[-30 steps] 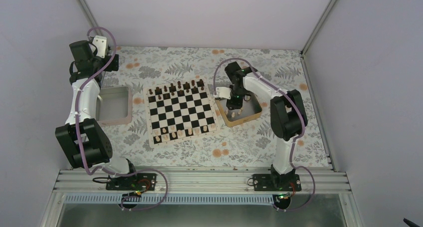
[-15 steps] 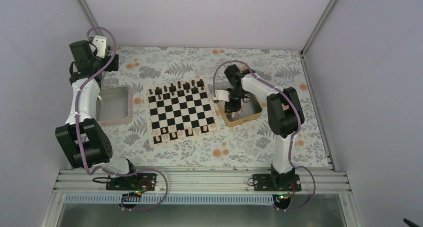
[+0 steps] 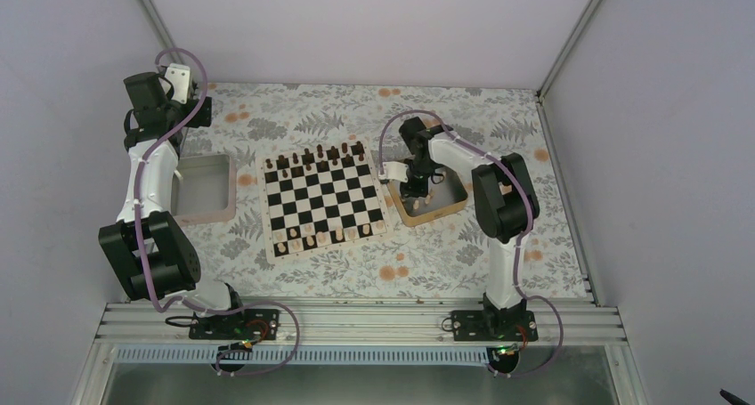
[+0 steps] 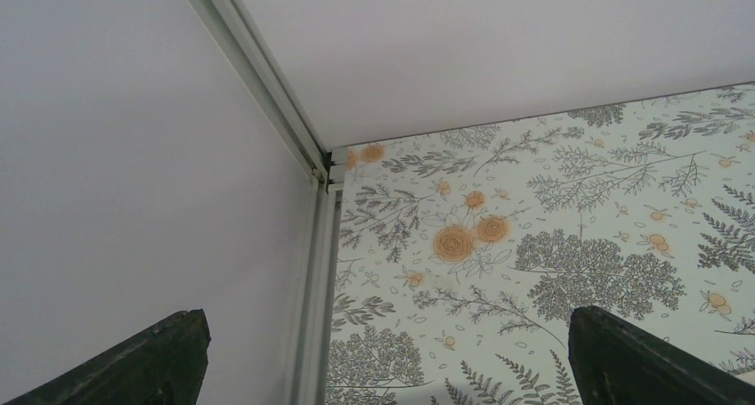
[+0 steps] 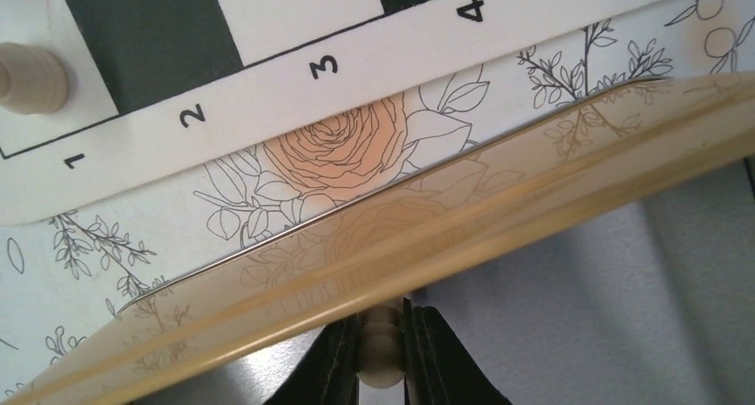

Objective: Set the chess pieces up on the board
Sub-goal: Pick up the chess piece from the storage box.

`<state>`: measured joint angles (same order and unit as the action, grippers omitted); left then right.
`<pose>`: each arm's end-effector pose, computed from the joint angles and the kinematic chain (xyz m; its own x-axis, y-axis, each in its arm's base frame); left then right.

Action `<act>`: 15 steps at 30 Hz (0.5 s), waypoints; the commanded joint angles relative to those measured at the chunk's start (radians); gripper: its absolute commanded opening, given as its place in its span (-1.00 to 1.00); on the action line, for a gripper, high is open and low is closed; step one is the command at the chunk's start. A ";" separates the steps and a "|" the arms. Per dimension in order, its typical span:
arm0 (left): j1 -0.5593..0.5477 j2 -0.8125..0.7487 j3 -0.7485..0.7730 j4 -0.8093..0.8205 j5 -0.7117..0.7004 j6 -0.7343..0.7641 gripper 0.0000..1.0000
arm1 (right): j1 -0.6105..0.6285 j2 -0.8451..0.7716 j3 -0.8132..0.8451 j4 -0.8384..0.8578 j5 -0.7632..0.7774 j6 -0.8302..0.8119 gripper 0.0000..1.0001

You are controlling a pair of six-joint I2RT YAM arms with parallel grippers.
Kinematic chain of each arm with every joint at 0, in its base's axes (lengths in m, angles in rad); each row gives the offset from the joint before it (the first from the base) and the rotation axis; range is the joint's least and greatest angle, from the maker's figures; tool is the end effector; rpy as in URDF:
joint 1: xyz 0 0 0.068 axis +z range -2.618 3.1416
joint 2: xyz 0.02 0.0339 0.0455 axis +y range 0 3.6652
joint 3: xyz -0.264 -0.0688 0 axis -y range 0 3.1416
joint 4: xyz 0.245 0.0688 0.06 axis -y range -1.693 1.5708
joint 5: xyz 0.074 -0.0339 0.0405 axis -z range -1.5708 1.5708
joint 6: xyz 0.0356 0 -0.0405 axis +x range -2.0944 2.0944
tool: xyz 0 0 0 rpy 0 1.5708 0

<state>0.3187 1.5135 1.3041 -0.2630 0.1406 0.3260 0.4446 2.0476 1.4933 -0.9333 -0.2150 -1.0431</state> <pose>0.3380 0.1063 0.3351 -0.4708 0.1786 -0.8640 -0.0433 0.9735 0.2248 0.3489 0.1746 0.1617 -0.0762 -0.9713 -0.2255 -0.9969 0.0700 0.0353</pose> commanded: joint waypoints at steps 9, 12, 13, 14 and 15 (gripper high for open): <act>0.007 -0.016 -0.007 0.021 0.008 0.004 1.00 | 0.002 -0.116 0.039 -0.042 0.121 0.032 -0.81; 0.006 -0.018 -0.008 0.021 0.012 0.002 1.00 | 0.005 -0.141 0.091 -0.085 0.150 0.044 -0.80; 0.006 -0.019 -0.008 0.022 0.015 0.002 1.00 | 0.009 -0.146 0.116 -0.096 0.159 0.047 -0.80; 0.006 -0.021 -0.009 0.022 0.016 0.002 1.00 | 0.017 -0.150 0.135 -0.106 0.166 0.047 -0.79; 0.006 -0.022 -0.009 0.023 0.017 0.001 1.00 | 0.027 -0.154 0.149 -0.112 0.171 0.049 -0.79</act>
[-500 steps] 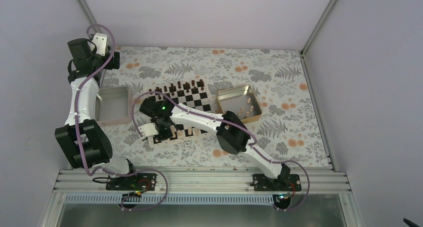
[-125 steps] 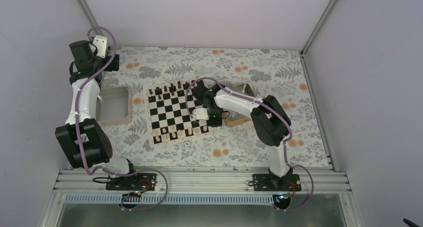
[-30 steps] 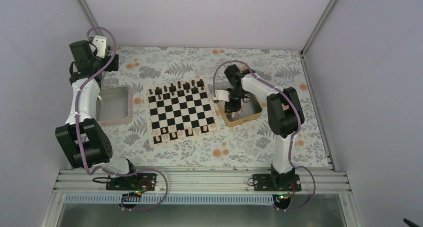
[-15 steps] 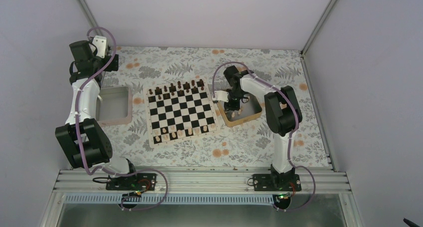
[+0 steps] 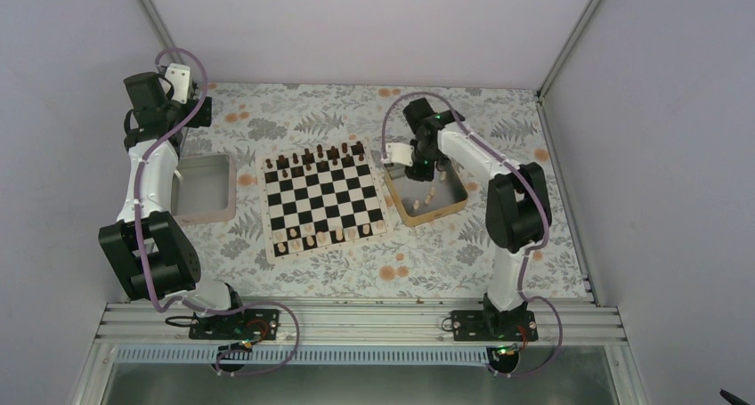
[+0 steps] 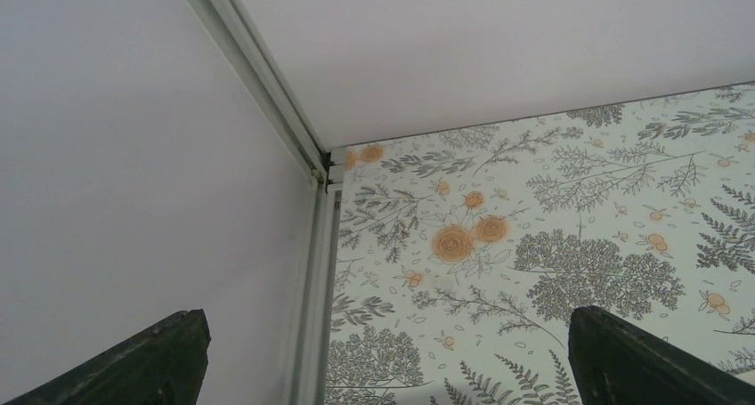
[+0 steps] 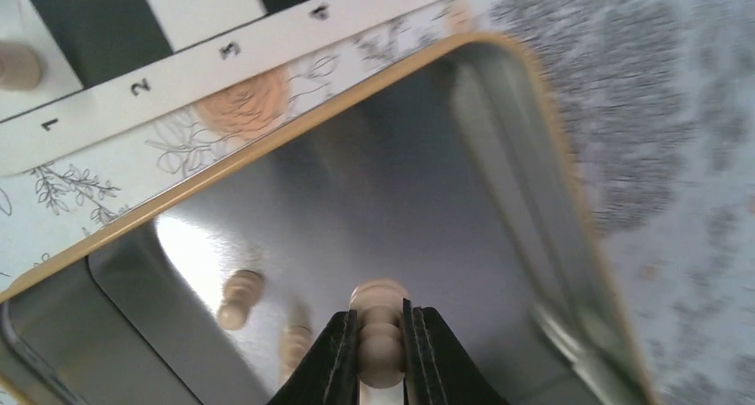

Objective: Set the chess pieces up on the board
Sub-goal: Pick up the chess piece from the storage box, then place the chess piece on the chessboard.

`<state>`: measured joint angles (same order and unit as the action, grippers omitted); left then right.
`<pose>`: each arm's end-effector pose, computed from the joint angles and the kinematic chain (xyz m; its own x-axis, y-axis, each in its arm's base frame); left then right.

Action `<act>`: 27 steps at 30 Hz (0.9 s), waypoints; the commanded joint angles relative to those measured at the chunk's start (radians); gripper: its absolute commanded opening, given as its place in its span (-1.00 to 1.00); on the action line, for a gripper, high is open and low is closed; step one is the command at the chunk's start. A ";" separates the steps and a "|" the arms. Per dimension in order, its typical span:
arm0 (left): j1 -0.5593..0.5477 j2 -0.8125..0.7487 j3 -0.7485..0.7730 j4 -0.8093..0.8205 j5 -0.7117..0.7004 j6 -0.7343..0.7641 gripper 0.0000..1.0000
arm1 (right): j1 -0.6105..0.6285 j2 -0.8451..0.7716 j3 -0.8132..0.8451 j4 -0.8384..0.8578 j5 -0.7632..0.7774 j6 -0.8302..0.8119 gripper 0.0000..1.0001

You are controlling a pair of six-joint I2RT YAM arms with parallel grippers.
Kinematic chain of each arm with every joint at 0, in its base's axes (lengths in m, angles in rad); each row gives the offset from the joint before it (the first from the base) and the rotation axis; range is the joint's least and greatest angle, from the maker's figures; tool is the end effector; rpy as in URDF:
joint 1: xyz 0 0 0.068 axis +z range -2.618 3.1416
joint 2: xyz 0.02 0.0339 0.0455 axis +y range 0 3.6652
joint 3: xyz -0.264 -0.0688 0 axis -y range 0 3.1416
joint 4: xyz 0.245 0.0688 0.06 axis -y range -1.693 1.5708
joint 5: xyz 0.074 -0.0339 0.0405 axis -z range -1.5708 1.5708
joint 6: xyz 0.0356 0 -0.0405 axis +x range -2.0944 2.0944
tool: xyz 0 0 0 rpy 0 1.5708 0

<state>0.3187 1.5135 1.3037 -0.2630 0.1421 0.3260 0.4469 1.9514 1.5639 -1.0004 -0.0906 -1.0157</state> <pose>0.3380 0.1062 0.3350 -0.4707 0.1785 -0.8641 -0.0419 0.9737 0.2240 0.3480 0.1704 0.2140 -0.0890 -0.9812 -0.1715 -0.9883 0.1084 -0.1077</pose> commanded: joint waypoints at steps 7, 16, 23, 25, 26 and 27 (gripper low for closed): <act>0.006 -0.036 -0.010 0.025 0.009 -0.003 1.00 | 0.185 -0.036 0.156 -0.028 0.043 0.039 -0.76; 0.006 -0.038 -0.007 0.023 0.016 -0.010 1.00 | 0.347 0.081 0.188 0.055 -0.044 0.026 -0.74; 0.006 -0.036 -0.009 0.026 0.022 -0.012 1.00 | 0.408 0.154 0.213 0.133 -0.094 0.038 -0.73; 0.006 -0.037 -0.010 0.026 0.024 -0.012 1.00 | 0.420 0.178 0.236 0.124 -0.099 0.033 -0.73; 0.006 -0.038 -0.010 0.027 0.024 -0.011 1.00 | 0.428 0.191 0.246 0.118 -0.100 0.029 -0.73; 0.006 -0.038 -0.012 0.029 0.025 -0.011 1.00 | 0.435 0.202 0.258 0.111 -0.101 0.029 -0.73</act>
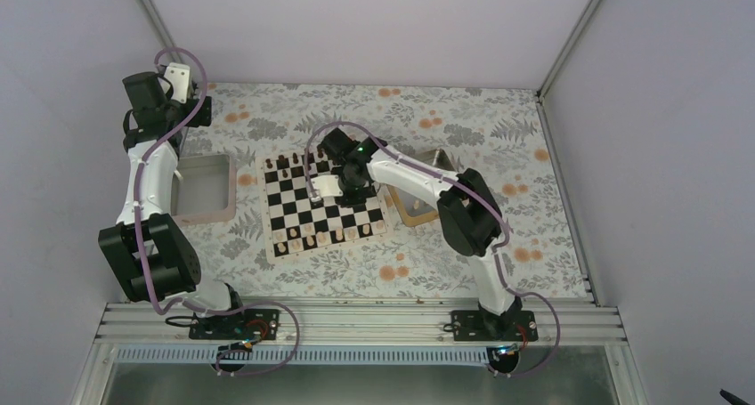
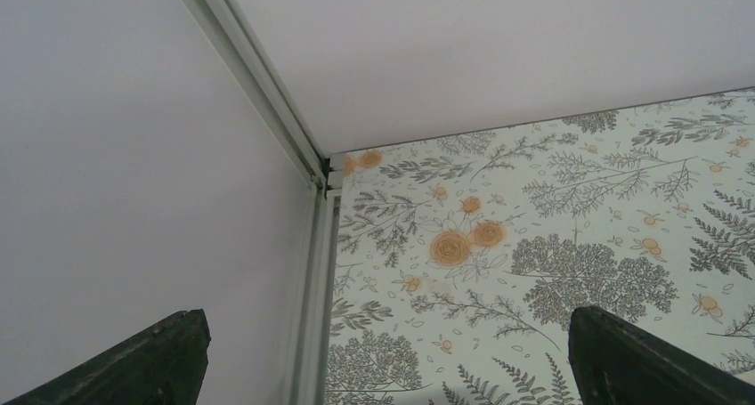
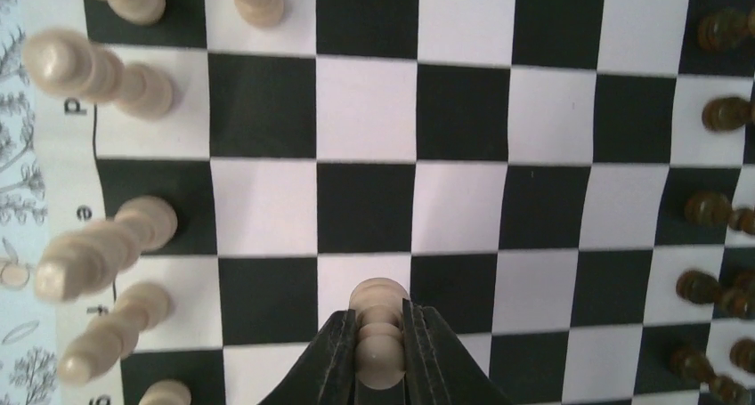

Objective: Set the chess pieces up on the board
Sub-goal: Place the chess piece on the chessboard.

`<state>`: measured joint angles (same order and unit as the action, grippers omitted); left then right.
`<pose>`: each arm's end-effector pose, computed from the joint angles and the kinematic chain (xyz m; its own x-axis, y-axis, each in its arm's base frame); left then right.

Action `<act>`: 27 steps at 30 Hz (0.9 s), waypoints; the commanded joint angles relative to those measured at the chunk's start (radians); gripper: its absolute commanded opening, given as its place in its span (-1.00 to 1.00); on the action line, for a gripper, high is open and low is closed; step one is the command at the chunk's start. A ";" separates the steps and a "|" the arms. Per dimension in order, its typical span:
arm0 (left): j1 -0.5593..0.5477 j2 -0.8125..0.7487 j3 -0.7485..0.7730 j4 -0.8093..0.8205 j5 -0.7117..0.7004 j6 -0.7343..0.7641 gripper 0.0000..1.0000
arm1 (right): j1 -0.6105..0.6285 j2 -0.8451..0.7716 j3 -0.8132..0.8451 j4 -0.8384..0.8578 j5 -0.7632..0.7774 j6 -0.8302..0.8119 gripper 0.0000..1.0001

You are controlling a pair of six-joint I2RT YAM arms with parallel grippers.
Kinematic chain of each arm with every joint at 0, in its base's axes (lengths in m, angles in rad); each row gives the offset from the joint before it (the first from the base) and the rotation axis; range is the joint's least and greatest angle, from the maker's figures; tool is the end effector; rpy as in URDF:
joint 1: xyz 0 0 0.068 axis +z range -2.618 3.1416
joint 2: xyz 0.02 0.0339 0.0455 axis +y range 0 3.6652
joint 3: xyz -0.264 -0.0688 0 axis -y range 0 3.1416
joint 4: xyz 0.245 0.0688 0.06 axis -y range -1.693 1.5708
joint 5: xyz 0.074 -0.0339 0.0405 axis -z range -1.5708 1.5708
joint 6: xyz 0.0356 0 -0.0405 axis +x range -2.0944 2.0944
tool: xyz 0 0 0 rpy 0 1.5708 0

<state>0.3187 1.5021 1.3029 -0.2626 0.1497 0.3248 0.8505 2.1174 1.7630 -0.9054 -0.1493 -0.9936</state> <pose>0.3356 0.1051 0.3386 -0.4594 0.1807 -0.8696 -0.0384 0.9741 0.2227 0.2871 0.3351 0.2063 0.3053 -0.9084 -0.2856 -0.9482 -0.2624 -0.1792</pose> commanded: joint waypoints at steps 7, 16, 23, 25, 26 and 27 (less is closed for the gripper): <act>0.006 -0.026 -0.014 0.032 0.022 -0.007 1.00 | 0.067 0.112 0.155 -0.042 -0.051 -0.003 -0.74; 0.006 -0.026 -0.015 0.033 0.031 -0.003 1.00 | 0.111 0.207 0.277 -0.166 -0.040 -0.015 -0.74; 0.006 -0.032 -0.016 0.035 0.035 -0.003 1.00 | 0.139 0.239 0.297 -0.196 -0.021 -0.023 -0.74; 0.006 -0.032 -0.016 0.035 0.035 -0.003 1.00 | 0.140 0.251 0.305 -0.205 -0.021 -0.023 -0.74; 0.006 -0.032 -0.016 0.036 0.036 -0.003 1.00 | 0.142 0.255 0.308 -0.210 -0.018 -0.023 -0.74; 0.006 -0.031 -0.016 0.034 0.037 -0.003 1.00 | 0.143 0.258 0.307 -0.208 -0.015 -0.021 -0.74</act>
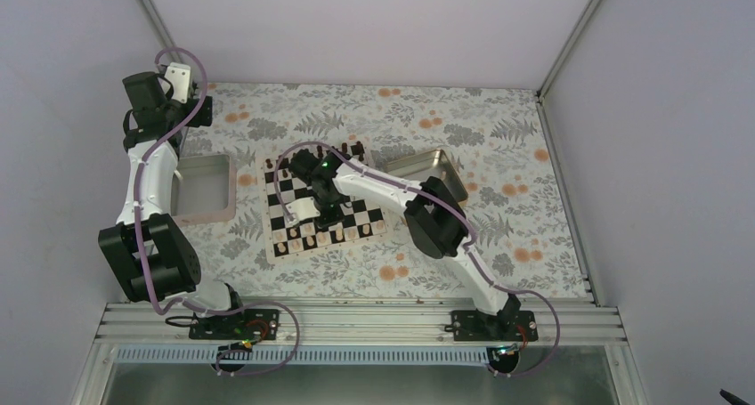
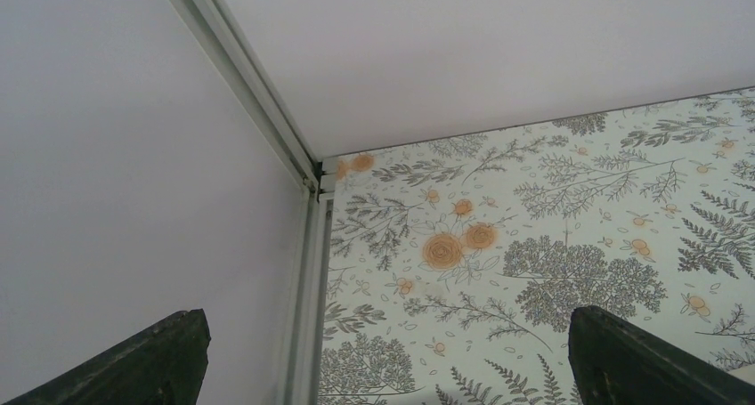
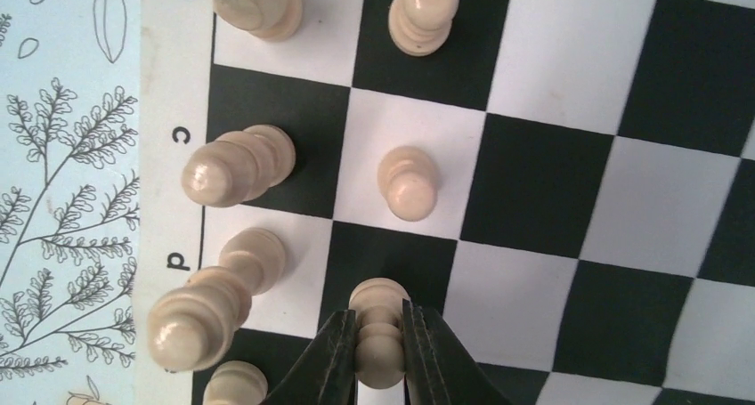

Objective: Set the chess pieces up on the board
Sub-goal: Place the chess piece on the chessboard.

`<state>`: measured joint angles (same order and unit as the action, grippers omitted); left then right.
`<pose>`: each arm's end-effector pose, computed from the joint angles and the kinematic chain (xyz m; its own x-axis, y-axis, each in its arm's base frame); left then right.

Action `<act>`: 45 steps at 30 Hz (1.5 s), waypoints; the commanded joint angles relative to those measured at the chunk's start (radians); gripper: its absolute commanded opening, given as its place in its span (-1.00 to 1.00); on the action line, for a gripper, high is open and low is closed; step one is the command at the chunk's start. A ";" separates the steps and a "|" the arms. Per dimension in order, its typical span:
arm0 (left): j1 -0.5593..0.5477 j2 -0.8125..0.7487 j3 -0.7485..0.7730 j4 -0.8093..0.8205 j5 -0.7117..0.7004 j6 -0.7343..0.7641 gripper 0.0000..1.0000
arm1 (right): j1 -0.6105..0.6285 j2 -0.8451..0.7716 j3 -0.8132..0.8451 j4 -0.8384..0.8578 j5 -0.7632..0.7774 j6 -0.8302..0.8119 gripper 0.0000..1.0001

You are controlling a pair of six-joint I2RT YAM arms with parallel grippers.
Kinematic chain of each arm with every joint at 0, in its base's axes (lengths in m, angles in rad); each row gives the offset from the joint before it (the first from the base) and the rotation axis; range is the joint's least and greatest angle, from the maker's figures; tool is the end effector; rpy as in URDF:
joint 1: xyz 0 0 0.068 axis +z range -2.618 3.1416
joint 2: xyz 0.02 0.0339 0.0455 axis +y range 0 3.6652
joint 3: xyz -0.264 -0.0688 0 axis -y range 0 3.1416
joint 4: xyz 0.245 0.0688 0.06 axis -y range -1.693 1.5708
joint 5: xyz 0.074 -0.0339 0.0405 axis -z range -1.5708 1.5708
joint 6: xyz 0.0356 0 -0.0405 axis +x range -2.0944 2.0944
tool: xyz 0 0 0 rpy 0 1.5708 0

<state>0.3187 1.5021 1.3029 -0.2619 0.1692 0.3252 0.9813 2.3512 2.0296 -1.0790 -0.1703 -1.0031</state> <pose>0.3358 0.1045 0.3387 -0.4533 0.1821 -0.8726 -0.0220 0.9763 0.2151 0.2594 0.3987 0.1731 0.4095 -0.8823 -0.2319 -0.9110 -0.4089 -0.0530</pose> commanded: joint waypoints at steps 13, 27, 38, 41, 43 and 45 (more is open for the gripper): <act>0.006 -0.031 -0.019 0.035 0.015 -0.003 1.00 | 0.011 0.038 0.036 -0.021 0.007 -0.013 -0.73; 0.006 -0.031 -0.021 0.037 0.020 -0.003 1.00 | 0.010 0.054 0.035 0.001 0.006 -0.011 -0.74; 0.006 -0.032 -0.022 0.038 0.021 -0.003 1.00 | 0.008 0.047 0.029 0.015 0.020 -0.009 -0.58; 0.006 -0.032 -0.022 0.038 0.021 -0.002 1.00 | 0.008 0.037 0.029 0.019 0.022 -0.006 -0.49; 0.006 -0.030 -0.020 0.039 0.021 -0.002 1.00 | 0.007 0.030 0.029 0.020 0.026 -0.004 -0.46; 0.006 -0.030 -0.019 0.037 0.021 -0.002 1.00 | 0.006 0.023 0.029 0.016 0.030 -0.004 -0.46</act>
<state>0.3187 1.5002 1.2896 -0.2554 0.1707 0.3252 0.9825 2.3894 2.0418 -1.0695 -0.1513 -1.0027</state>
